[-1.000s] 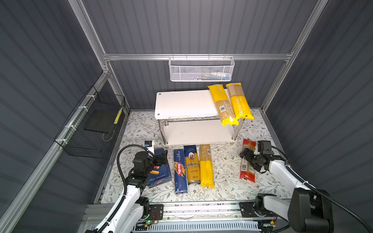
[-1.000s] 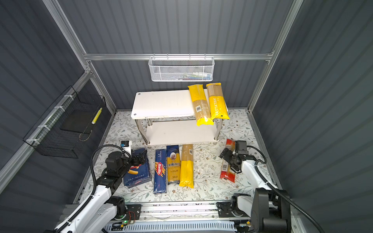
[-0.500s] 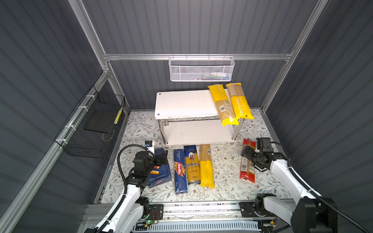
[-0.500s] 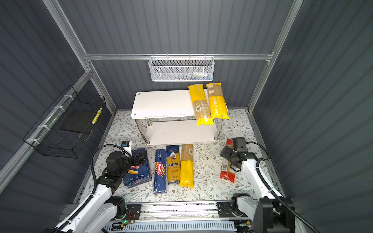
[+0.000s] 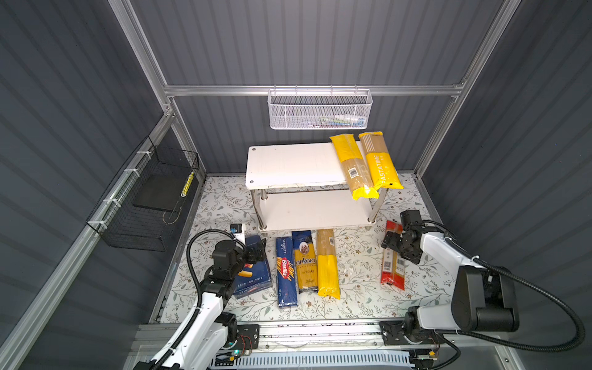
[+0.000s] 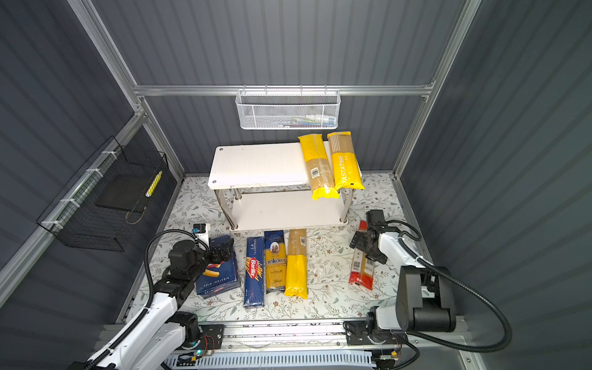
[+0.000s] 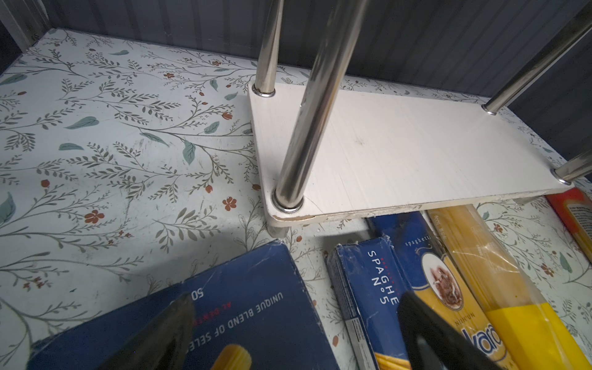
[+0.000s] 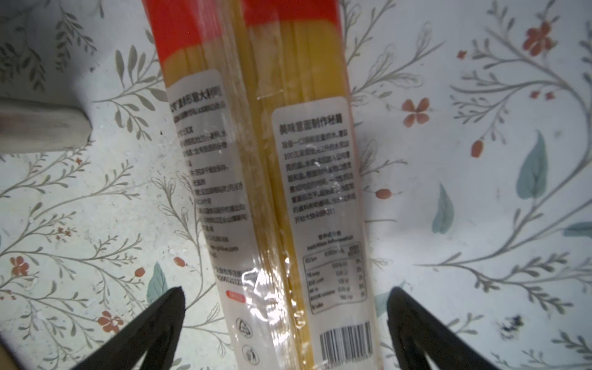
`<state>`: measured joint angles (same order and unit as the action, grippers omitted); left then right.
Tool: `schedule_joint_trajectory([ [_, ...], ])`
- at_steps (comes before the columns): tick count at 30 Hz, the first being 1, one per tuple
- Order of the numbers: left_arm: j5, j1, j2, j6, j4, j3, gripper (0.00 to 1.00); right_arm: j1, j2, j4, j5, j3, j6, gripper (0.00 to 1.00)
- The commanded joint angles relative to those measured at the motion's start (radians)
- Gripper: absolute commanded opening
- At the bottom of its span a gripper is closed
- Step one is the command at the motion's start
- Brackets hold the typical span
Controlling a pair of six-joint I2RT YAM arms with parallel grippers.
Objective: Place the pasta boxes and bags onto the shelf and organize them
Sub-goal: 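Lower the open right gripper around the red-and-yellow bag's middle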
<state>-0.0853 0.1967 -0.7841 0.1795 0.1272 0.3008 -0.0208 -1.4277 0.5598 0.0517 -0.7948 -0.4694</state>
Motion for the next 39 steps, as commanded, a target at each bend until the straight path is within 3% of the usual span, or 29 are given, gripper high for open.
schedule_joint_trajectory([
  [1, 0.004, -0.002, 0.003, -0.001, 0.002, 0.015, 1.0, -0.001, -0.039, 0.031, -0.005, -0.035, 0.03, 0.99],
  [22, -0.004, -0.002, -0.018, -0.005, 0.005, 0.024, 0.99, -0.002, -0.211, 0.048, 0.002, -0.129, 0.078, 0.98],
  [31, 0.001, -0.001, -0.007, -0.003, 0.004, 0.02, 1.0, -0.004, -0.204, -0.007, -0.059, -0.094, 0.061, 0.81],
  [39, -0.002, -0.002, -0.003, -0.005, 0.003, 0.018, 0.99, -0.004, -0.152, -0.029, -0.04, -0.062, 0.038, 0.7],
])
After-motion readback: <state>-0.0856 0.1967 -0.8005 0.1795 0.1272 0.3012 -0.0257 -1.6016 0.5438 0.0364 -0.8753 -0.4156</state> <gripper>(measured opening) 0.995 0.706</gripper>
